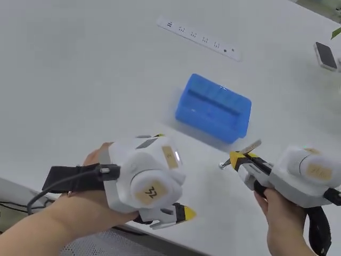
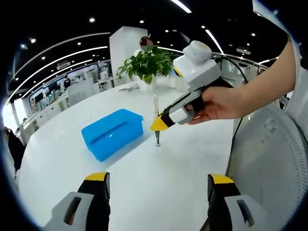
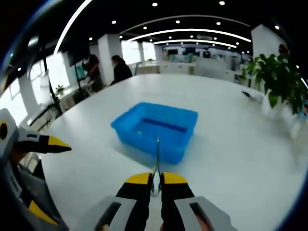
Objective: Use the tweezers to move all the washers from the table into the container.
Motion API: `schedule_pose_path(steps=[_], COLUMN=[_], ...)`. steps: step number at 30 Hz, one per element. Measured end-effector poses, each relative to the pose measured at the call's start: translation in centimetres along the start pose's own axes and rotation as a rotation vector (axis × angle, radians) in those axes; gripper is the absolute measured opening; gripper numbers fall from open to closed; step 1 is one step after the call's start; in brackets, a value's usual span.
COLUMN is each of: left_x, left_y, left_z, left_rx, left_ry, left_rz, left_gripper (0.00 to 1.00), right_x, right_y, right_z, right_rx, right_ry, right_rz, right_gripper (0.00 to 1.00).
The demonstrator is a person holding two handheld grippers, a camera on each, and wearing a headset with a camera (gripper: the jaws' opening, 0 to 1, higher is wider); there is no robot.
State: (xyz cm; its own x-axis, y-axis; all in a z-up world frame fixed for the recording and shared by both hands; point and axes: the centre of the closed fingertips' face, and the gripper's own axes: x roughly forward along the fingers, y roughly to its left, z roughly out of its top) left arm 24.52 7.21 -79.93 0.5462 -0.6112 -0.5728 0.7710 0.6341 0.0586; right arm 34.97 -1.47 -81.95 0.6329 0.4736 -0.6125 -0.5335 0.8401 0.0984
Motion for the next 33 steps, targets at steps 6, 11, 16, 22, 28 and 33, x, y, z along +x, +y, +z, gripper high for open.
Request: schedule_pose_path(steps=[6,11,16,22,28,33], left_x=[0.00,0.01,0.00,0.01,-0.05,0.02], left_y=[0.04,0.05,-0.01,0.00,0.07,-0.08], left_z=[-0.05,-0.14,-0.08,-0.17,-0.10,-0.20], left_rx=[0.004,0.006,0.009,0.009,0.004,0.010], left_ry=[0.004,0.009,0.007,0.011,0.008,0.013], left_rz=[0.003,0.004,0.003,0.004,0.005,-0.001], left_gripper=[0.84,0.84,0.84,0.84,0.84,0.84], right_x=[0.04,-0.16,-0.09,0.06,-0.02,-0.15], right_y=[0.04,0.31,0.04,-0.13,-0.15,-0.12], right_z=[-0.06,-0.23,-0.05,0.03,-0.07,-0.19], right_rx=[-0.019,-0.037,-0.029,-0.008,-0.006,0.004], right_ry=[-0.007,-0.009,-0.010,-0.012,-0.017,-0.019], right_rz=[-0.008,-0.019,-0.028,-0.032,-0.037,-0.042], right_gripper=[0.04,0.04,0.04,0.04,0.04,0.04])
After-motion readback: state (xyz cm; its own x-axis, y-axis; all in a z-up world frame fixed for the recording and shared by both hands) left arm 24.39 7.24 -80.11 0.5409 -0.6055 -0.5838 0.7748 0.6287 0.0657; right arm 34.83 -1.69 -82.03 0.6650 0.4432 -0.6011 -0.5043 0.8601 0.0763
